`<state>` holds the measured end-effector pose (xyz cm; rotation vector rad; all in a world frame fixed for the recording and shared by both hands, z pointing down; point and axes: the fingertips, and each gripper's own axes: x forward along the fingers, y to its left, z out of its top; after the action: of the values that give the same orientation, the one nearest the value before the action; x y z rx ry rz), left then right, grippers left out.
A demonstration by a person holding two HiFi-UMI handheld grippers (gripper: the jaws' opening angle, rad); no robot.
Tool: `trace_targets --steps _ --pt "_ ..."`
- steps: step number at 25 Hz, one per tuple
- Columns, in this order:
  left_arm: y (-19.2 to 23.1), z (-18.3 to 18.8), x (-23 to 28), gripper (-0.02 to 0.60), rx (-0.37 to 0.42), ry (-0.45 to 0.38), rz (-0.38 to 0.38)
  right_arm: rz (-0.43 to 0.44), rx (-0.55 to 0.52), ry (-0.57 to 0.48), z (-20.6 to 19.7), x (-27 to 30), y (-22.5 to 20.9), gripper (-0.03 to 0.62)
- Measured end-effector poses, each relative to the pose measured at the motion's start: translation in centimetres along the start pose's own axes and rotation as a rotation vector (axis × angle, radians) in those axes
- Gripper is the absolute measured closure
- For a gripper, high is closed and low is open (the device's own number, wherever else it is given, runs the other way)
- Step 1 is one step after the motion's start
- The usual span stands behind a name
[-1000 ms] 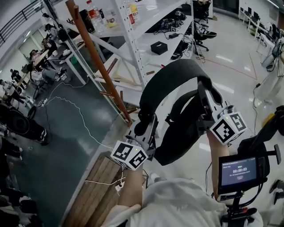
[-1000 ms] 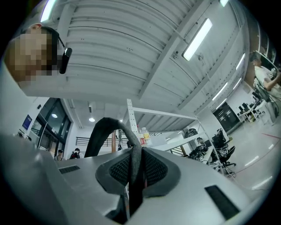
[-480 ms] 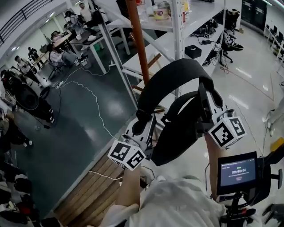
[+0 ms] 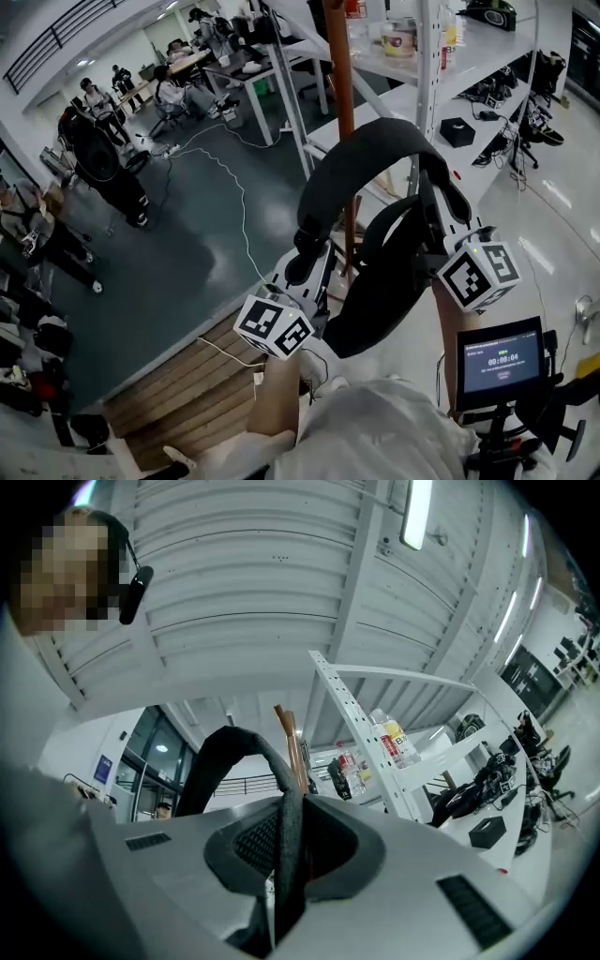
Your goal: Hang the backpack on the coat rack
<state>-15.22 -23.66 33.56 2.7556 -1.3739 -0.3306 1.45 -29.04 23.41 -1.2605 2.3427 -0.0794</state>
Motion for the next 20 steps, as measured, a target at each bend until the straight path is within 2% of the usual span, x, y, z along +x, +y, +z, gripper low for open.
trace_targets --steps 7,12,15,20 --pt "-0.2 2.7 0.6 0.577 0.072 -0.029 0.033 -0.023 0.0 -0.031 1.7 2.2 0.5 0.551" --pt "-1.4 6.3 1.2 0.577 0.123 -0.077 0.007 0.013 0.069 -0.062 5.4 3.2 2.3 0.551" --pt "-2.0 8.7 1.8 0.577 0.147 -0.107 -0.013 0.027 0.061 -0.065 7.7 4.0 3.1 0.551" --pt "-1.8 13.0 2.5 0.577 0.175 -0.17 -0.018 -0.005 0.028 -0.094 11.2 5.3 3.3 0.551"
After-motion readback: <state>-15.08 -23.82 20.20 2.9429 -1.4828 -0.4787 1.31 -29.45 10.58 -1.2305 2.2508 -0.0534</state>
